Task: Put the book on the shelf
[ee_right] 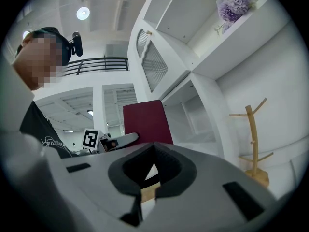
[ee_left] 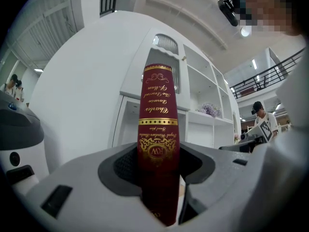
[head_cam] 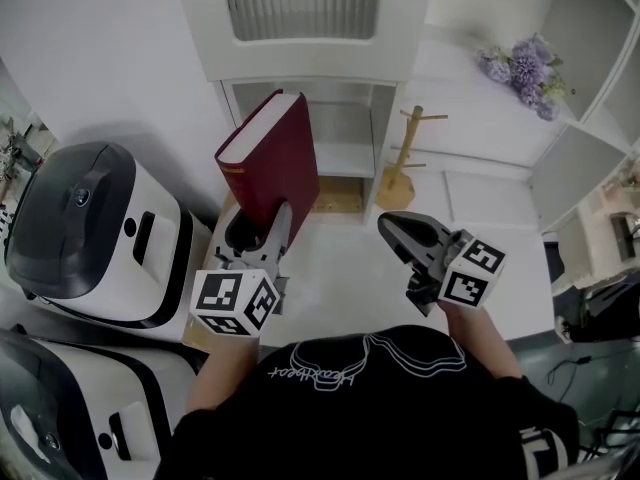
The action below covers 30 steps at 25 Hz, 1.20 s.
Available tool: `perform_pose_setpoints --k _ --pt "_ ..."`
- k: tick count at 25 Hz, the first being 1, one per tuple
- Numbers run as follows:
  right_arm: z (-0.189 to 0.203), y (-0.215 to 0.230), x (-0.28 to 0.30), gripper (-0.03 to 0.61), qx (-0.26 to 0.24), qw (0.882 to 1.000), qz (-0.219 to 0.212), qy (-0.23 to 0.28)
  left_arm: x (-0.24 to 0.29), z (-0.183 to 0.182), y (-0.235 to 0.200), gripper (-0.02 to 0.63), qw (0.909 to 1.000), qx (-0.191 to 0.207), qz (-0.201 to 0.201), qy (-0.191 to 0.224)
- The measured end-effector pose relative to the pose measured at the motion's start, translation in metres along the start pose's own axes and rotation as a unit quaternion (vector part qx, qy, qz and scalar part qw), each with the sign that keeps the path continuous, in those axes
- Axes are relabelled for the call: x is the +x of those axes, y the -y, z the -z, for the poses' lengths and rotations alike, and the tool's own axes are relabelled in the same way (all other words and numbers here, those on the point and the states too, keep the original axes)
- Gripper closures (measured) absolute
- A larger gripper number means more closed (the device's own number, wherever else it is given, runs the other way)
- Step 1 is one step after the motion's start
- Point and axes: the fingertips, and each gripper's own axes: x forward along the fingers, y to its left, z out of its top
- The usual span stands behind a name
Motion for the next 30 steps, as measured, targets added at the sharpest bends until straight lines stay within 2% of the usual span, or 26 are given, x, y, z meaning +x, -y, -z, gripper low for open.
perform_pose_setpoints --k 5,12,30 --pt "0.003 0.003 0.002 0.572 0.002 1.000 0.007 -0.001 0.009 0.002 -0.007 0.407 0.9999 0.014 -0.008 -0.002" --pt "0.008 0.006 0.001 0.572 0.006 1.000 0.016 -0.004 0.016 0.004 -0.017 0.407 0.9996 0.013 -0.026 0.002" --pt "0.018 0.011 0.011 0.572 0.022 1.000 0.012 -0.014 0.033 0.007 -0.036 0.407 0.9972 0.033 -0.065 0.012"
